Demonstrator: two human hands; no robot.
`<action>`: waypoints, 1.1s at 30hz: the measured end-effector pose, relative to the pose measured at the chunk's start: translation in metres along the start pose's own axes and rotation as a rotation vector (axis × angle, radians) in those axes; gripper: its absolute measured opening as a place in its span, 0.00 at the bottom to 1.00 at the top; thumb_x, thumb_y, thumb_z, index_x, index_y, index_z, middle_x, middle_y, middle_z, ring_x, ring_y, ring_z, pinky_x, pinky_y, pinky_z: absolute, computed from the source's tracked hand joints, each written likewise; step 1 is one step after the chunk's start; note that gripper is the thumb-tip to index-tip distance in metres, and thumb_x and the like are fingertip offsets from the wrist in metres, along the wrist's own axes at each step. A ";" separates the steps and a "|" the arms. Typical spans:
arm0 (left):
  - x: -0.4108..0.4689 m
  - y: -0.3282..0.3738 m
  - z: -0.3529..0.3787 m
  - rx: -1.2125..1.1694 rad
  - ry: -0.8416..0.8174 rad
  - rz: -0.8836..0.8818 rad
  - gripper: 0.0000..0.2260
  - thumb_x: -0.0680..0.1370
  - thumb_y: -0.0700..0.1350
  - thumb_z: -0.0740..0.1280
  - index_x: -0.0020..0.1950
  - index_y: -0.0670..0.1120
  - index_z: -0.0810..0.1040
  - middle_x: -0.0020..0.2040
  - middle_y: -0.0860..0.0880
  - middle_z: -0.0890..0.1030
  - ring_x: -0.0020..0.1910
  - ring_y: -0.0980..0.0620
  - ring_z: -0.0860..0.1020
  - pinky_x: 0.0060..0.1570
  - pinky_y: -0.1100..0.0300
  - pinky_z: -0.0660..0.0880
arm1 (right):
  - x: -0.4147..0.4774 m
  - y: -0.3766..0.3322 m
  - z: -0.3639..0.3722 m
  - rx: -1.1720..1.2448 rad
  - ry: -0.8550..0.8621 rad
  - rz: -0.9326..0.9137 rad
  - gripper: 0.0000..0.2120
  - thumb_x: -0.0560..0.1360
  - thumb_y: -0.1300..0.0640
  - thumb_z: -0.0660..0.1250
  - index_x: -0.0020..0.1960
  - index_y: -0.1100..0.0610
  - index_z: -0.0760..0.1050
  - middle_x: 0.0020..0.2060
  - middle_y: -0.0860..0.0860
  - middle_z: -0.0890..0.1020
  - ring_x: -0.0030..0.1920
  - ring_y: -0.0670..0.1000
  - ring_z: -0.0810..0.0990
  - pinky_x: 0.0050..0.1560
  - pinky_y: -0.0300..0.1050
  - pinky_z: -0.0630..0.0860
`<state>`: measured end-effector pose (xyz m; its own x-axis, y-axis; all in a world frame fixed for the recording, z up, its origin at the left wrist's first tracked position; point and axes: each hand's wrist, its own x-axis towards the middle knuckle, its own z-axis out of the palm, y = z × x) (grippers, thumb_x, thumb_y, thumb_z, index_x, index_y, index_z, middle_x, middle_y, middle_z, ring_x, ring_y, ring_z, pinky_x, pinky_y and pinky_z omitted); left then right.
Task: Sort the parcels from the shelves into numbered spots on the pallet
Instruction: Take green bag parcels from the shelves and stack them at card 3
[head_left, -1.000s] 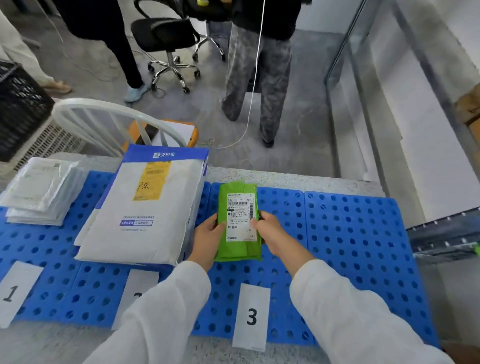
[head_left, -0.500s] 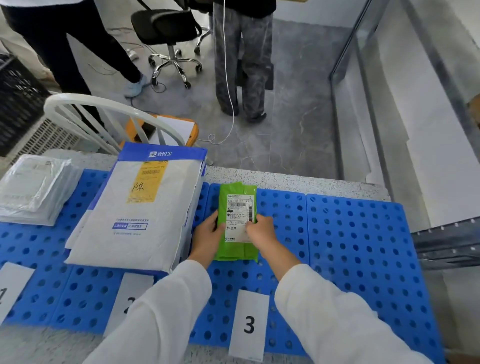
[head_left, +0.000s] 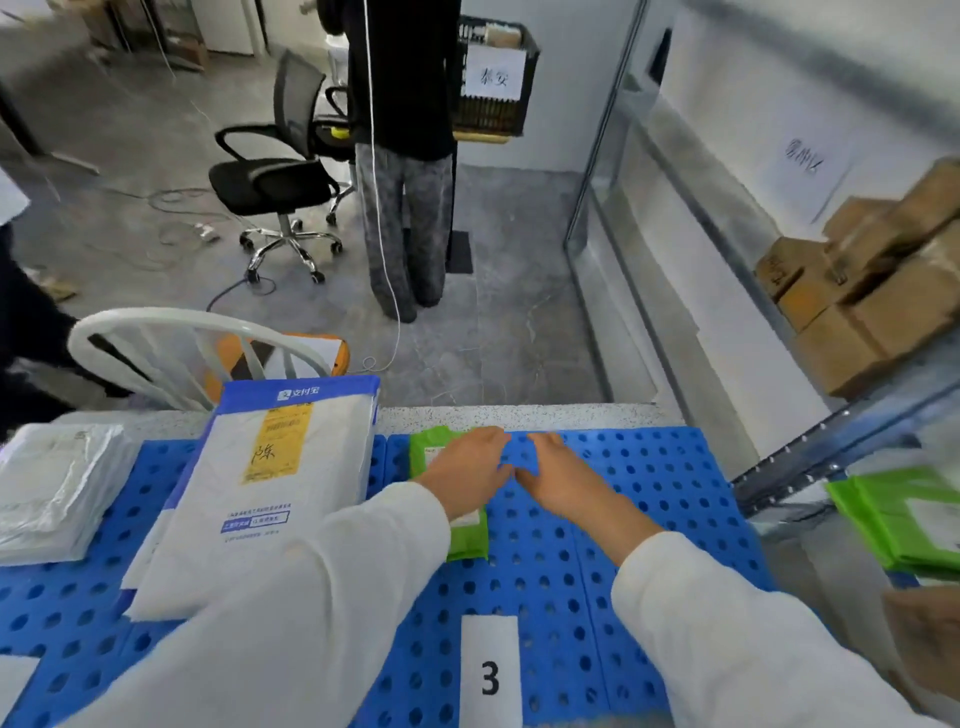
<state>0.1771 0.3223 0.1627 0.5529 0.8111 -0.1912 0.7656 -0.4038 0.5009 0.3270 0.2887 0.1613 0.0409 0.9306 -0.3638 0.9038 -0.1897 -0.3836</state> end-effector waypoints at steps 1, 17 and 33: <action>0.001 0.010 -0.013 0.077 -0.036 0.065 0.18 0.80 0.45 0.60 0.69 0.40 0.69 0.67 0.44 0.71 0.66 0.45 0.70 0.65 0.54 0.66 | -0.013 0.007 -0.012 -0.043 0.024 0.005 0.27 0.79 0.48 0.60 0.74 0.58 0.58 0.69 0.55 0.65 0.64 0.55 0.72 0.60 0.52 0.72; 0.034 0.224 -0.041 0.500 0.101 0.878 0.21 0.82 0.53 0.56 0.73 0.46 0.66 0.72 0.49 0.68 0.71 0.51 0.66 0.70 0.57 0.63 | -0.204 0.149 -0.156 -0.156 0.397 0.459 0.21 0.80 0.49 0.59 0.66 0.61 0.65 0.63 0.57 0.67 0.57 0.57 0.74 0.55 0.52 0.74; 0.179 0.406 0.108 0.655 -0.013 0.918 0.18 0.82 0.49 0.55 0.68 0.42 0.70 0.67 0.45 0.72 0.68 0.46 0.69 0.70 0.55 0.61 | -0.195 0.393 -0.199 0.078 0.314 0.694 0.25 0.78 0.48 0.60 0.69 0.62 0.67 0.63 0.62 0.68 0.63 0.61 0.72 0.65 0.50 0.70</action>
<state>0.6222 0.2579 0.2411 0.9959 0.0894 0.0109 0.0900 -0.9925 -0.0828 0.7591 0.0952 0.2504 0.7180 0.6331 -0.2893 0.5943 -0.7739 -0.2186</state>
